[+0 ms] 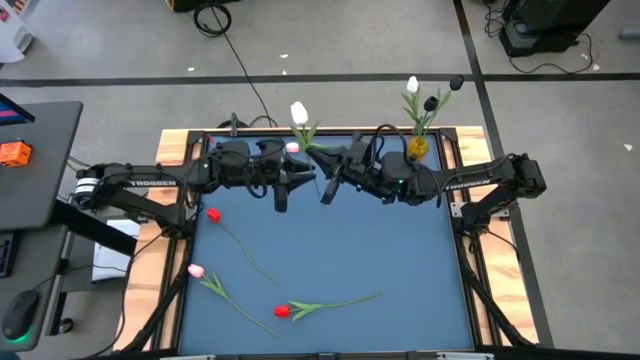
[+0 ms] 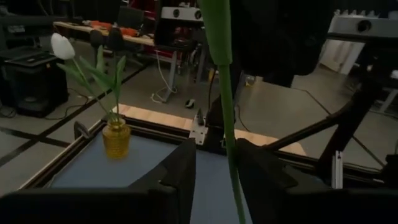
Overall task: Sort flowers into vase by color
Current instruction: Put the white tulip into the yellow vase
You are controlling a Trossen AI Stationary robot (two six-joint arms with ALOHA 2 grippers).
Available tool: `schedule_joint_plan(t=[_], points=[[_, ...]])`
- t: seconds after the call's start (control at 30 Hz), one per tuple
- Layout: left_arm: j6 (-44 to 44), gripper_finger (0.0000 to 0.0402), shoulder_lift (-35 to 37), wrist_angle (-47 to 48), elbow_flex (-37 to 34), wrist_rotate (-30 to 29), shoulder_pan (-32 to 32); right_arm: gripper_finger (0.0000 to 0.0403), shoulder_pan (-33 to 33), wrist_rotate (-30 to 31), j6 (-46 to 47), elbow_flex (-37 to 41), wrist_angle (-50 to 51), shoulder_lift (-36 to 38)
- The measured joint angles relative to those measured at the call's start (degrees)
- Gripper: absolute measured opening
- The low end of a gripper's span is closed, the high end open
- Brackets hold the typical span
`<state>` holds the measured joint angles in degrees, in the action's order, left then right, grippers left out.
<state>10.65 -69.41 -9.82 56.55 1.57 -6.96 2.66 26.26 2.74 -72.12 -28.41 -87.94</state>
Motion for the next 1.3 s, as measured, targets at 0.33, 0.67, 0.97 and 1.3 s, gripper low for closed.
schedule_joint_plan(t=[0.33, 0.67, 0.97, 1.3], points=[[-2.81, 0.0019, 0.02, 0.64, 0.0, 5.15, 0.02, 0.0021, 0.02, -2.46, 0.48, 0.0, 0.89, 0.0], [-4.1, 0.0004, 0.4, 5.77, 0.02, 9.11, 0.0, 0.015, -2.76, -14.38, 12.94, 0.0, 28.35, 8.76], [-5.94, 0.0002, 0.02, 6.24, 0.04, 11.25, -0.34, 0.022, -4.24, -25.8, 16.88, 0.02, 27.42, 6.76], [-5.93, 0.0001, 0.02, 6.61, 0.04, 12.67, -0.96, 0.0194, -4.37, -29.24, 17.22, 0.02, 20.99, 2.67]])
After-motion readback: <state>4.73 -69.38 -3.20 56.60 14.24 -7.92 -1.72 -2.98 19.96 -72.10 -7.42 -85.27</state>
